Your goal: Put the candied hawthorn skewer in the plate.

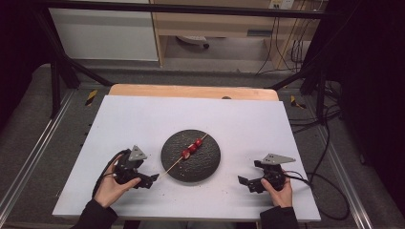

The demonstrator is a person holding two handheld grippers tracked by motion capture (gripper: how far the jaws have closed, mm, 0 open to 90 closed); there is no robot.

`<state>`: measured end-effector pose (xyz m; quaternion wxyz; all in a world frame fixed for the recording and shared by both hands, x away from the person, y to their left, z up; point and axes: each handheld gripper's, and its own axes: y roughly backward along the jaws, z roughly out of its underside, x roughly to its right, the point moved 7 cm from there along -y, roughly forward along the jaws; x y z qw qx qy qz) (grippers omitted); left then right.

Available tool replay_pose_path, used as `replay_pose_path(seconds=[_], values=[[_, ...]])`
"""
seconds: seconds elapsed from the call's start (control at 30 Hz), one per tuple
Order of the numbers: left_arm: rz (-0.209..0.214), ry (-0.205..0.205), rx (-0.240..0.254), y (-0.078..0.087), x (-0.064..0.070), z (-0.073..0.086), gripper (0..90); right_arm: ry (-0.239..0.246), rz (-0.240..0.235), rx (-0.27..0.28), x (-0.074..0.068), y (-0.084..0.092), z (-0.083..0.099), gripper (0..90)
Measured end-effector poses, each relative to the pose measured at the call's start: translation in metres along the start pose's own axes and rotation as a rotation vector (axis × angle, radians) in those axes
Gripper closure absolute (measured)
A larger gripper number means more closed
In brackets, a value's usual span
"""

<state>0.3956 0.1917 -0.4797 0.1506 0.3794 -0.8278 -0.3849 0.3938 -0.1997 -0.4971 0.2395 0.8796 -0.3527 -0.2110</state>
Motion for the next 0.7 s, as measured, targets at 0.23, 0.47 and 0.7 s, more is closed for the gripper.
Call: replay_pose_path(seconds=[0.23,0.47,0.7], values=[[-0.02,0.013,0.056,0.006,-0.007,0.023,2.0,0.002,0.001,-0.018,-0.001,-0.002,0.002,0.5],[-0.025,-0.003,0.094,0.009,-0.008,0.04,1.8,0.0,0.001,-0.026,-0.001,-0.002,0.003,0.5],[-0.013,0.012,0.108,0.011,-0.011,0.049,1.8,-0.01,-0.004,-0.028,-0.002,-0.002,0.003,0.5]])
